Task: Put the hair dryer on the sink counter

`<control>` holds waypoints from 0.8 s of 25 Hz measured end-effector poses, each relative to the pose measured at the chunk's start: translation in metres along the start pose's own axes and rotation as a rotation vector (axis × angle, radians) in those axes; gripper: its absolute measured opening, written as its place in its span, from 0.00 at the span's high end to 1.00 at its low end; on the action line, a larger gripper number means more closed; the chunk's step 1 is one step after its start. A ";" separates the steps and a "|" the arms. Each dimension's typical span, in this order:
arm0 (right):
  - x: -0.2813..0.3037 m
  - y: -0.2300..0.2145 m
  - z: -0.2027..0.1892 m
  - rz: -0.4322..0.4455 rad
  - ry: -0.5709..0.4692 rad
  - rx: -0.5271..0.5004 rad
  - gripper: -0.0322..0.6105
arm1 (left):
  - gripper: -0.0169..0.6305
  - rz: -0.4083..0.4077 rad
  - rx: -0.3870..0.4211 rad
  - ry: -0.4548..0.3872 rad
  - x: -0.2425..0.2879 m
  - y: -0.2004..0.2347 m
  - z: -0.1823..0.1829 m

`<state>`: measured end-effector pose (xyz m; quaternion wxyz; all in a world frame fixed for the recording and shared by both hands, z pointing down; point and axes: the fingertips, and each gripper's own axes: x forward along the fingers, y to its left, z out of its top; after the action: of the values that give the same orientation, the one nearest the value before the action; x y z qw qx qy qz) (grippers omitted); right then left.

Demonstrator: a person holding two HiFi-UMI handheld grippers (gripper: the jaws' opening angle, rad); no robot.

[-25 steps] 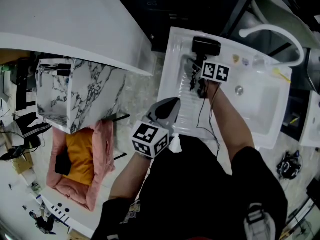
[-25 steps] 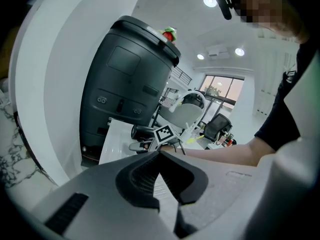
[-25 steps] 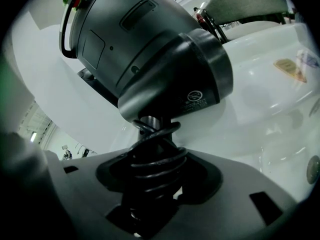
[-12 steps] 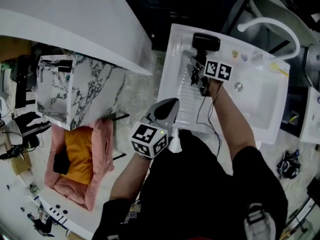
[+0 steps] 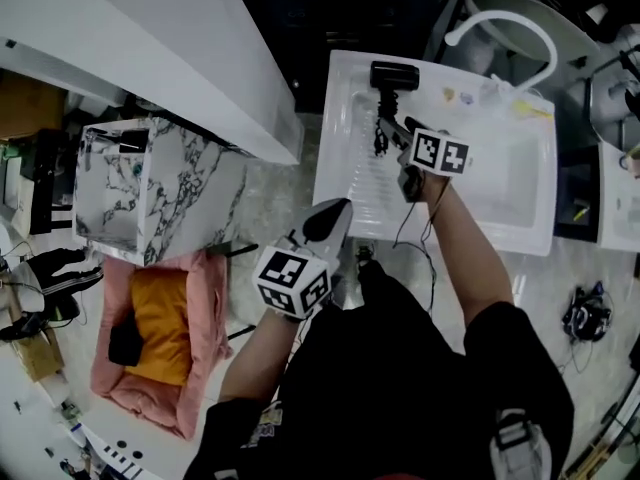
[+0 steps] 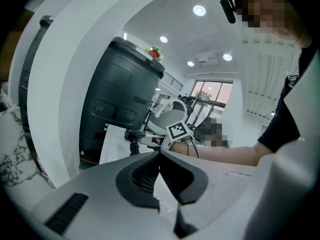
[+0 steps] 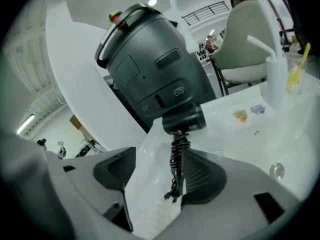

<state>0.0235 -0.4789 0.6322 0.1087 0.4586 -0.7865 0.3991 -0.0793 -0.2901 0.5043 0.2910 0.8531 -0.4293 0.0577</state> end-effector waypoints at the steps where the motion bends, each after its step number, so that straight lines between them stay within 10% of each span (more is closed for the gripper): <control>1: -0.012 0.011 0.000 0.005 -0.017 -0.026 0.51 | 0.97 -0.007 0.004 -0.009 -0.009 -0.005 0.000; 7: -0.092 0.090 -0.003 0.038 -0.169 -0.153 0.63 | 0.97 -0.066 0.046 -0.079 -0.076 -0.031 0.001; 11: -0.150 0.143 -0.014 0.042 -0.267 -0.210 0.95 | 0.97 -0.111 0.075 -0.111 -0.123 -0.043 -0.002; 20: -0.274 0.244 -0.057 0.063 -0.411 -0.349 0.95 | 0.97 -0.151 0.119 -0.166 -0.202 -0.061 -0.003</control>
<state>-0.0321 -0.1999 0.3937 0.0117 0.4798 -0.8627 0.1593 -0.1584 -0.1189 0.4084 0.2071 0.9006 -0.3821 -0.0098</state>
